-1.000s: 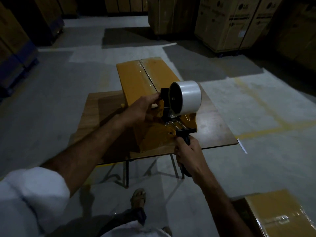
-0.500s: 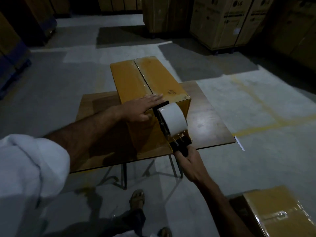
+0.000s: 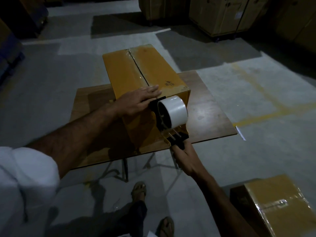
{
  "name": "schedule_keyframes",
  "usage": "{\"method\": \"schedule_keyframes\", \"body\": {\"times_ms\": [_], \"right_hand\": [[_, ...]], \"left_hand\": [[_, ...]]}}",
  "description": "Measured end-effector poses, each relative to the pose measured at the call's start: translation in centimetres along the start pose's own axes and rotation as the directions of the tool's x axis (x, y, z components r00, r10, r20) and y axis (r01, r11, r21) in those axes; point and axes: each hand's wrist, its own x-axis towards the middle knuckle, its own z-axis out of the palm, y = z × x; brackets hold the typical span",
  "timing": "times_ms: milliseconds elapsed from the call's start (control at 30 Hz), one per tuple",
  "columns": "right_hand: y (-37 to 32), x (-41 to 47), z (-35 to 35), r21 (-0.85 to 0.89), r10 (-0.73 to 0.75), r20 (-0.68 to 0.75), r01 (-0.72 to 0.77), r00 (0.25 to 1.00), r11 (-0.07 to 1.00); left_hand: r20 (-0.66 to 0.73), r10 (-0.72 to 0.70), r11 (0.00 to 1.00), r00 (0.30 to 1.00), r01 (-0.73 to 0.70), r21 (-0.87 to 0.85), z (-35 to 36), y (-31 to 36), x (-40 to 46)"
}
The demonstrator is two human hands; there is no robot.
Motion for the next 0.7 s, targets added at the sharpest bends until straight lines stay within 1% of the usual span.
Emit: {"method": "schedule_keyframes", "body": {"times_ms": [33,100,167,233,267,333,367,400,467,500,600,633,700], "right_hand": [[-0.3,0.0,0.2,0.023,0.021,0.001,-0.021,1.0,0.999],[-1.1,-0.2,1.3,0.075,0.069,0.021,-0.07,0.997,0.995],[-2.1,-0.2,1.8,0.203,0.149,0.073,-0.161,0.986,0.966],[-2.7,-0.5,1.4,0.277,0.238,0.119,-0.263,0.964,0.924],[-2.3,-0.8,1.2,0.285,0.288,0.126,-0.313,0.949,0.906],[-0.4,-2.6,1.1,0.235,0.402,0.088,-0.411,0.911,0.881],[1.1,-4.2,1.3,0.227,0.441,0.069,-0.444,0.895,0.866],[2.3,-5.4,1.4,0.254,0.452,0.059,-0.452,0.89,0.855],[3.8,-6.6,1.1,0.318,0.445,-0.021,-0.416,0.895,0.852],[4.0,-6.3,0.5,0.295,0.418,-0.088,-0.377,0.904,0.878],[3.4,-3.5,-1.9,0.175,0.275,-0.275,-0.233,0.921,0.956],[3.2,-2.4,-2.5,0.136,0.244,-0.325,-0.21,0.914,0.968],[3.4,-0.1,-3.4,0.008,0.21,-0.417,-0.227,0.884,0.974]], "left_hand": [[0.0,-0.018,0.999,1.0,0.018,-0.036,0.0,-0.1,0.1],[-0.004,-0.055,0.998,0.998,0.055,-0.031,0.0,0.0,0.0],[-0.013,-0.053,0.998,0.999,0.053,-0.026,0.1,-0.2,-0.1],[-0.008,-0.049,0.999,0.999,0.048,-0.021,0.2,-0.3,0.0],[0.004,-0.046,0.999,0.999,0.046,-0.023,0.2,-0.1,0.1],[0.016,-0.037,0.999,0.999,0.037,-0.02,-0.1,0.3,0.2],[0.003,-0.033,0.999,0.999,0.033,-0.012,0.0,0.4,0.1],[-0.024,-0.025,1.0,0.999,0.025,-0.005,0.1,0.1,0.1],[-0.046,-0.033,0.999,0.998,0.033,0.005,0.5,0.1,0.2],[-0.045,-0.05,0.998,0.998,0.051,0.036,0.7,0.4,0.2],[-0.052,-0.116,0.981,0.992,0.123,0.15,1.5,1.3,0.4],[-0.061,-0.122,0.978,0.991,0.13,0.16,1.4,1.4,0.4],[-0.066,-0.071,0.983,0.995,0.081,0.162,1.3,1.0,0.0]]}}
